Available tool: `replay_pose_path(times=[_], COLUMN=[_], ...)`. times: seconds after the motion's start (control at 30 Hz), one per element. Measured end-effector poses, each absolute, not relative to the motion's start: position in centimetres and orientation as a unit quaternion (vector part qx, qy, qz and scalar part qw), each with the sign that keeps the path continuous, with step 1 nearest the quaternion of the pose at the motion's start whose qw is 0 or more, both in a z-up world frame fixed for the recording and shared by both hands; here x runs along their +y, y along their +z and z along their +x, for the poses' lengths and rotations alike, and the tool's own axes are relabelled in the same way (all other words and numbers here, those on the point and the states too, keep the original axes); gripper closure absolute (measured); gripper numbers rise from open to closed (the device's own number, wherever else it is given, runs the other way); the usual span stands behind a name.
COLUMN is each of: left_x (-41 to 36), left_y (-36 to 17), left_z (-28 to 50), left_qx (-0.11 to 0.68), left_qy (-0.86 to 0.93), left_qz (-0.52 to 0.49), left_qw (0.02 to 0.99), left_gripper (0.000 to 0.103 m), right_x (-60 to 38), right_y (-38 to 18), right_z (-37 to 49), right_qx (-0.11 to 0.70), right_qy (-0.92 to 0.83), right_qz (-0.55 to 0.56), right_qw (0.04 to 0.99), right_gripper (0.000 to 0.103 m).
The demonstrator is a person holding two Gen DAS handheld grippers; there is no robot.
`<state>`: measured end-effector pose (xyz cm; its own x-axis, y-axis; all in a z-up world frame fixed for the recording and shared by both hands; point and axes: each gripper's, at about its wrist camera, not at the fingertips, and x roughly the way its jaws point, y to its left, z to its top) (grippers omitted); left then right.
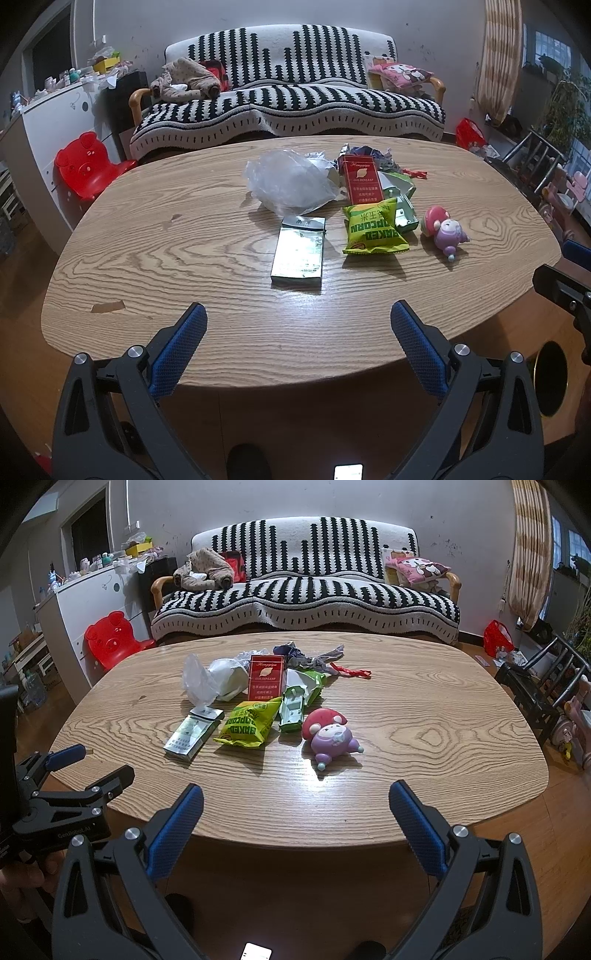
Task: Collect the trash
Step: 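Grasp the silver cigarette pack with the left tool while the right tool grasps the pink toy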
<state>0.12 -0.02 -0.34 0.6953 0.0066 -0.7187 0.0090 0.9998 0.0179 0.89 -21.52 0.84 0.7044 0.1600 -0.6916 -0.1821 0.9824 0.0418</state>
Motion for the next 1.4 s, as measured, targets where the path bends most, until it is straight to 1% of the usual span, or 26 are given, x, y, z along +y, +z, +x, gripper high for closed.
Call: replay_pose_path(times=[0.2, 0.33, 0.57, 0.7, 0.9, 1.03, 1.07, 1.1, 1.17, 1.23, 1.27, 1.3, 1.33, 1.4], left_x=[-0.3, -0.8, -0.7, -0.5, -0.9, -0.3, -0.3, -0.3, -0.3, -0.4, -0.5, -0.7, -0.7, -0.6], left_y=[-0.8, -1.7, -5.3, -7.9, -9.5, -9.8, -9.8, -9.8, -9.8, -9.7, -9.6, -9.4, -9.3, -9.1], left_z=[0.4, 2.2, 7.7, 10.4, 12.0, 12.7, 12.8, 12.9, 13.2, 13.3, 13.4, 13.3, 13.3, 13.2], left_qx=[0.396, 0.409, 0.428, 0.451, 0.453, 0.457, 0.457, 0.457, 0.457, 0.455, 0.453, 0.451, 0.45, 0.453], left_qy=[-0.004, -0.003, 0.001, -0.003, -0.011, -0.021, -0.023, -0.024, -0.03, -0.036, -0.038, -0.038, -0.039, -0.044], left_qz=[0.012, 0.029, 0.058, 0.056, 0.073, 0.05, 0.048, 0.047, 0.039, 0.035, 0.035, 0.036, 0.037, 0.029], left_qw=[0.918, 0.912, 0.902, 0.891, 0.888, 0.888, 0.888, 0.888, 0.888, 0.889, 0.89, 0.891, 0.892, 0.89], left_gripper=[0.006, 0.006, 0.006, 0.006, 0.006, 0.006, 0.006, 0.007, 0.011, 0.023, 0.027, 0.037, 0.049, 0.049], right_x=[-21.6, -22.1, -22.6, -22.8, -22.9, -23.3, -23.2, -23.2, -23.0, -22.9, -22.9, -23.2, -23.3, -23.6], right_y=[0.7, -0.4, -5.0, -7.8, -9.7, -11.0, -11.2, -11.4, -11.7, -11.6, -11.4, -11.4, -11.3, -10.9], right_z=[1.2, 3.2, 9.6, 12.6, 15.3, 17.0, 17.1, 17.3, 17.5, 17.6, 17.6, 17.7, 17.7, 17.5], right_qx=[0.372, 0.38, 0.409, 0.433, 0.436, 0.449, 0.45, 0.453, 0.458, 0.455, 0.454, 0.456, 0.457, 0.455], right_qy=[0.092, 0.086, 0.089, 0.101, 0.102, 0.12, 0.124, 0.126, 0.131, 0.128, 0.128, 0.133, 0.134, 0.131], right_qz=[-0.018, -0.022, -0.049, -0.047, -0.067, -0.053, -0.052, -0.053, -0.052, -0.056, -0.054, -0.042, -0.035, -0.029], right_qw=[0.924, 0.921, 0.907, 0.894, 0.891, 0.884, 0.883, 0.881, 0.878, 0.88, 0.88, 0.879, 0.879, 0.88], right_gripper=[0.006, 0.006, 0.006, 0.006, 0.006, 0.006, 0.01, 0.016, 0.026, 0.038, 0.045, 0.049, 0.05, 0.054])
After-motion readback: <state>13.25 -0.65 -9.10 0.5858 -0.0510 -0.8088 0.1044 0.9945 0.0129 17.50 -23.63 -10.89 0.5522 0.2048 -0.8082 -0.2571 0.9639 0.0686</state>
